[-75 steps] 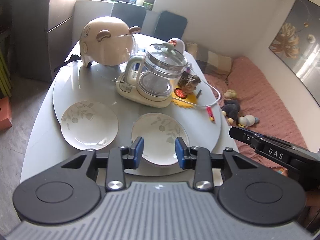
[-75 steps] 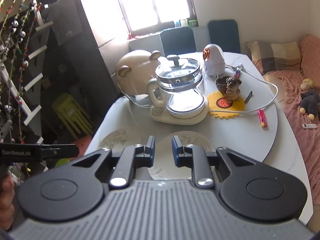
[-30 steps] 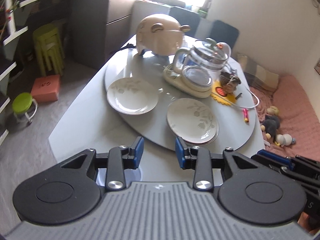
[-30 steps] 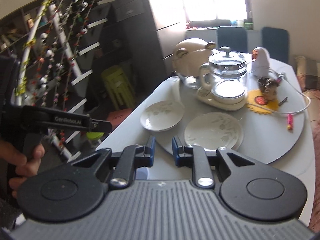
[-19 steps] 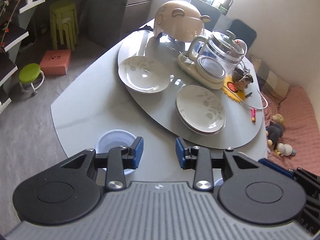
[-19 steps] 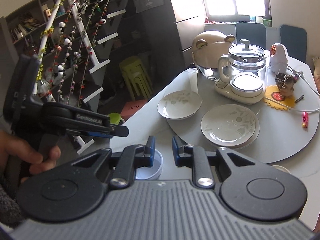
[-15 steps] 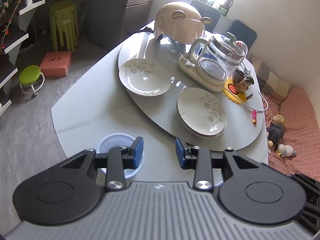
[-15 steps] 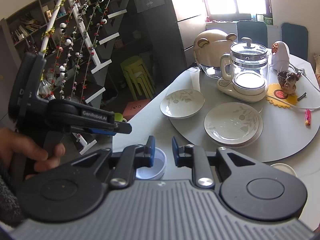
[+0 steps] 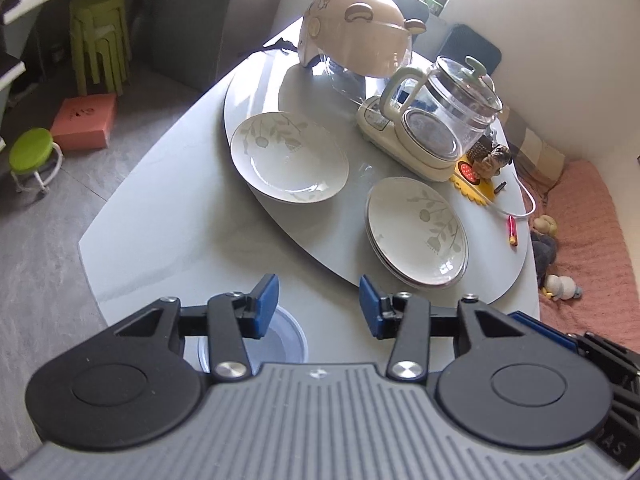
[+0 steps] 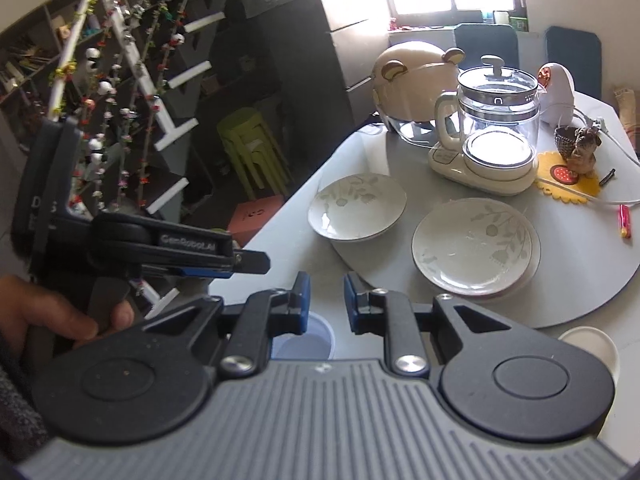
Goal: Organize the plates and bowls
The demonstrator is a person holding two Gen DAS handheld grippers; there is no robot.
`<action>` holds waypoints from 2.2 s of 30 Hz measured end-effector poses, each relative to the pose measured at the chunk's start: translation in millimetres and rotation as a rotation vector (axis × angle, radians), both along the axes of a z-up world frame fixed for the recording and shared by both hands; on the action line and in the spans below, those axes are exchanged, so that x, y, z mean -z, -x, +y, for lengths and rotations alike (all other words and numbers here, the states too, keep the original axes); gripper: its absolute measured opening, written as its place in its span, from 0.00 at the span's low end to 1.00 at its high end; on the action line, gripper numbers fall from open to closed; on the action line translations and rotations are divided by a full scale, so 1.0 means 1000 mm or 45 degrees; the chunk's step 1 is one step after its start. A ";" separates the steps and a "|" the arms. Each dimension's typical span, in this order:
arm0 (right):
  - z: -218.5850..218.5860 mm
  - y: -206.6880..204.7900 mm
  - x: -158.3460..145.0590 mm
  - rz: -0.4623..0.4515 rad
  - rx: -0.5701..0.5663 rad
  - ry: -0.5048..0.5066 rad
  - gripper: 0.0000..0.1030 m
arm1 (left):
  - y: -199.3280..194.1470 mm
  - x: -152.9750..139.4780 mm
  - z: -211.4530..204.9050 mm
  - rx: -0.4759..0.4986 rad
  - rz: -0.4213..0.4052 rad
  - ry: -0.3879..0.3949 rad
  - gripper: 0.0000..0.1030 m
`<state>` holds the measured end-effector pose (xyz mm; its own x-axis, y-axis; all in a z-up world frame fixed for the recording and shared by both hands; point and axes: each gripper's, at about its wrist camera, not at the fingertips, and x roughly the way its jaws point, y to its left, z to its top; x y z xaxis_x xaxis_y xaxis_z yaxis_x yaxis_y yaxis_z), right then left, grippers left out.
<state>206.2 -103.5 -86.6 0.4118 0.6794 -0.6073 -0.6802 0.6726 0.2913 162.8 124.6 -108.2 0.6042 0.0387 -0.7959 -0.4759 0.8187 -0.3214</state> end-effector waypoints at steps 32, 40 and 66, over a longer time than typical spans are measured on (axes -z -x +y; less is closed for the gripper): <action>0.149 -0.117 0.118 0.394 0.520 0.044 0.51 | -0.201 0.131 0.207 0.344 0.157 -0.001 0.50; 0.162 -0.150 0.152 0.490 0.642 0.019 0.51 | -0.239 0.155 0.223 0.452 0.133 -0.031 0.50; 0.168 -0.193 0.176 0.527 0.665 0.061 0.14 | -0.277 0.181 0.237 0.567 0.116 0.066 0.21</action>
<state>398.8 64.2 -262.7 0.4061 0.4226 -0.8103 -0.1002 0.9019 0.4201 439.8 361.3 -288.9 0.4801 -0.2502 -0.8408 -0.1093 0.9339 -0.3404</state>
